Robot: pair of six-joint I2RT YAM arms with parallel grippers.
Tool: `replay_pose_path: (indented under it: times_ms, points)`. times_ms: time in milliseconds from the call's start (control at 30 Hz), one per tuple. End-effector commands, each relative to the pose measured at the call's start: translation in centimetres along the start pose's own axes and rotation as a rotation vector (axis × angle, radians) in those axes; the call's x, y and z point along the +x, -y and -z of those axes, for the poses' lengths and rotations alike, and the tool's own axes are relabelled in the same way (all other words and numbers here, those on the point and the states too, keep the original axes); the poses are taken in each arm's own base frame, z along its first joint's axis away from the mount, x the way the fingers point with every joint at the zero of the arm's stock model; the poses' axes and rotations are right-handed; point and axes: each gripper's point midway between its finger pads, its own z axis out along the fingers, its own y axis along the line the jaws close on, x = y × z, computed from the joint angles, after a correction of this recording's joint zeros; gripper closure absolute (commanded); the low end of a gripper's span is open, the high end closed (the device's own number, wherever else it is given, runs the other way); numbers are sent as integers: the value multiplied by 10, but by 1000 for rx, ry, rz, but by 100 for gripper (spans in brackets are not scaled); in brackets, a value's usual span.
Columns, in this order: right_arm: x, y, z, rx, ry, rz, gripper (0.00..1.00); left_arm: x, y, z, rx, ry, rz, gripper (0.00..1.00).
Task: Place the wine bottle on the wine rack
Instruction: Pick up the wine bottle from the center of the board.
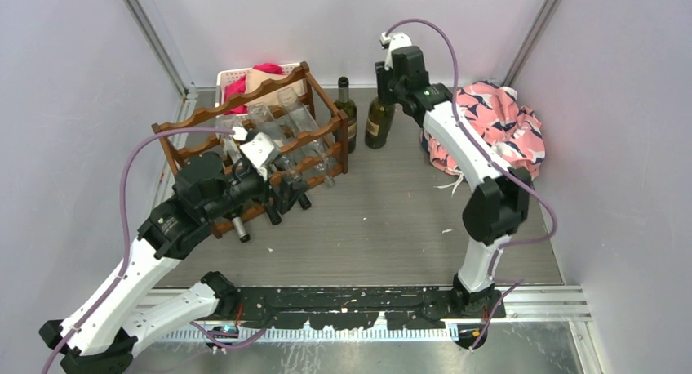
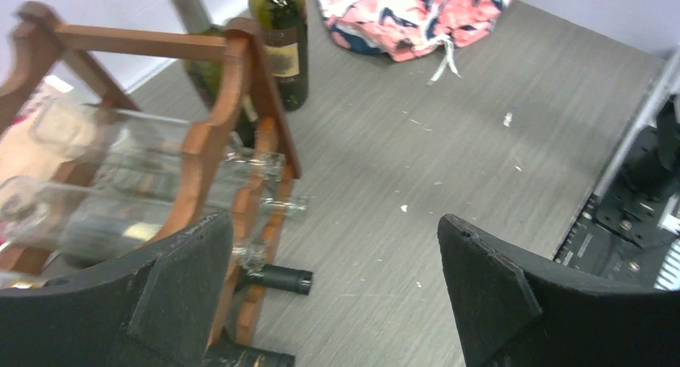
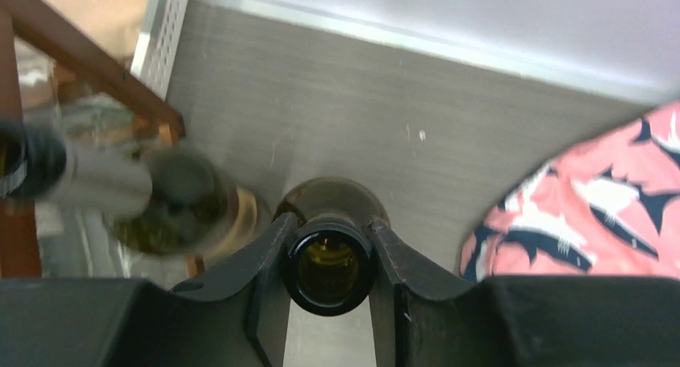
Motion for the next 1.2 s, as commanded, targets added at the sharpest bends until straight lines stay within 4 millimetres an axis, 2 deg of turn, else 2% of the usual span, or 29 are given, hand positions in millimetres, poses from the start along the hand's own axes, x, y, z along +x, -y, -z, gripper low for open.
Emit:
replay_pose_path:
  times_ms: [0,100,233,333,467,567,700,833,1033,1167]
  points:
    - [-59,9,102,-32,191,-124,99,-7,32,-11,195,78,-17,2]
    - [-45,4,143,-90,194,-180,99,-4,50,-19,295,113,2,1]
    - [-15,-7,194,-193,178,-238,99,-9,74,-24,427,199,49,2]
    - [7,-11,229,-243,154,-276,99,-4,85,-29,458,246,44,3]
    - [35,-18,265,-302,114,-325,99,11,102,-39,473,286,14,3]
    - [55,-21,283,-329,88,-362,99,27,118,-50,471,278,12,3]
    - [82,-27,291,-360,47,-422,99,55,135,-68,454,232,57,3]
    - [99,-30,292,-377,34,-453,99,86,150,-90,439,163,180,2]
    - [107,-40,284,-423,15,-483,99,125,168,-118,457,107,211,0]
    - [107,-42,278,-432,8,-481,99,143,179,-129,482,87,195,0]
